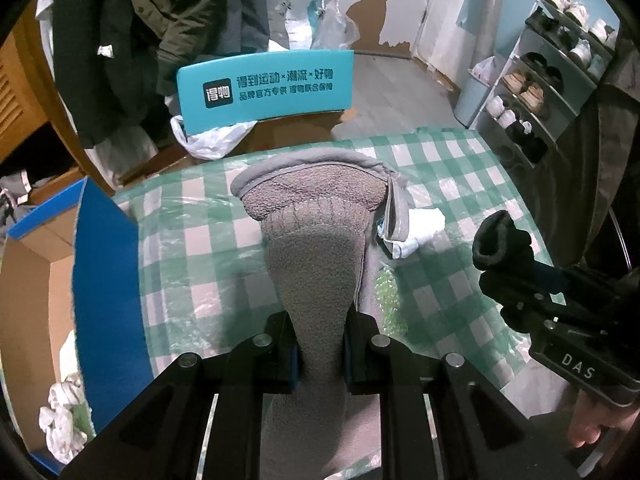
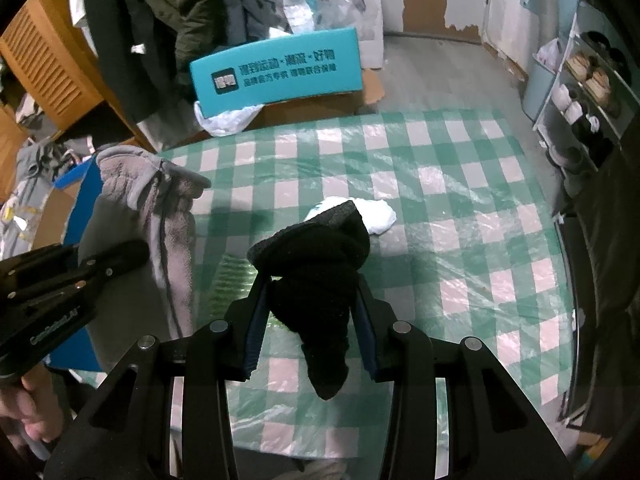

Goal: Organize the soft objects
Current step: 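Lift the grey mitten and black sock and carry both over the box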

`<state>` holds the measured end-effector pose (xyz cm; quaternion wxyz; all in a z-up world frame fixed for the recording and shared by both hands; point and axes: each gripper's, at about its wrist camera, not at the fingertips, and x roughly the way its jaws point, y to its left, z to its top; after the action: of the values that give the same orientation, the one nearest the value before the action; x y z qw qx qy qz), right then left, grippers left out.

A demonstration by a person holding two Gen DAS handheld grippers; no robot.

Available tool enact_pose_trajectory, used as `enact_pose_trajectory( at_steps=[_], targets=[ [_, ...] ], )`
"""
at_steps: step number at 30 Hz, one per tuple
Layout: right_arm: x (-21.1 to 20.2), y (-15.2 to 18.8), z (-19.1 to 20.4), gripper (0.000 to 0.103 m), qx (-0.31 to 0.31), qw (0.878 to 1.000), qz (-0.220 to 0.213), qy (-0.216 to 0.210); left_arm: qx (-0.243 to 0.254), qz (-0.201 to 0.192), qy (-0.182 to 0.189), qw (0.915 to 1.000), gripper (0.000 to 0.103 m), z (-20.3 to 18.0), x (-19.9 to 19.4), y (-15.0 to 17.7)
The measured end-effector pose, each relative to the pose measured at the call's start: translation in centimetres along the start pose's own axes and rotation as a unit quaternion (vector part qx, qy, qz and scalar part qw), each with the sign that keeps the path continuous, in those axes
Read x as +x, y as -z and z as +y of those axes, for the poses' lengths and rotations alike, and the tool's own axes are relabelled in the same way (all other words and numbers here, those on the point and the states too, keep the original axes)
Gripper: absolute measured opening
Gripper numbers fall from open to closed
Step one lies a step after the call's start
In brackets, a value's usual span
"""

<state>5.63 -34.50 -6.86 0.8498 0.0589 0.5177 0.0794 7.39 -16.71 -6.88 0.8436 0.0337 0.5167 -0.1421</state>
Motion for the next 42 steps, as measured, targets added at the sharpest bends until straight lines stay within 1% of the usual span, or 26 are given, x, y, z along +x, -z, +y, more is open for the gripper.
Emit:
enact_pose_trajectory(
  at_steps=[6,14,21,35,42],
  targets=[
    [-1.2,0.0,1.3,0.039,-0.014,1.0,-0.007,-0.003,0.002,-0.006,-0.001,1.0,0.016,0.3,-1.4,0.7],
    [-2.4,-0.3,3.3,0.039,-0.032,0.999,-0.018,-0.015,0.005,-0.028,-0.012,0.9995,0.016,0.8,-3.9,1.2],
    [-3.2,-0.4,5.4,0.039,-0.052,0.998,-0.025,-0.023,0.0,-0.049,-0.01,0.9987,0.016,1.7,-6.4,1.6],
    [-4.8,-0.8,10.3,0.039,-0.087,0.995,-0.042,-0.04,-0.02,-0.081,-0.024,0.9962,0.016,5.0,-10.5,2.4],
    [-5.2,-1.3,12.5,0.039,-0.101,0.993,-0.046,-0.05,-0.039,-0.101,-0.026,0.9938,0.016,7.4,-12.7,3.0]
  ],
)
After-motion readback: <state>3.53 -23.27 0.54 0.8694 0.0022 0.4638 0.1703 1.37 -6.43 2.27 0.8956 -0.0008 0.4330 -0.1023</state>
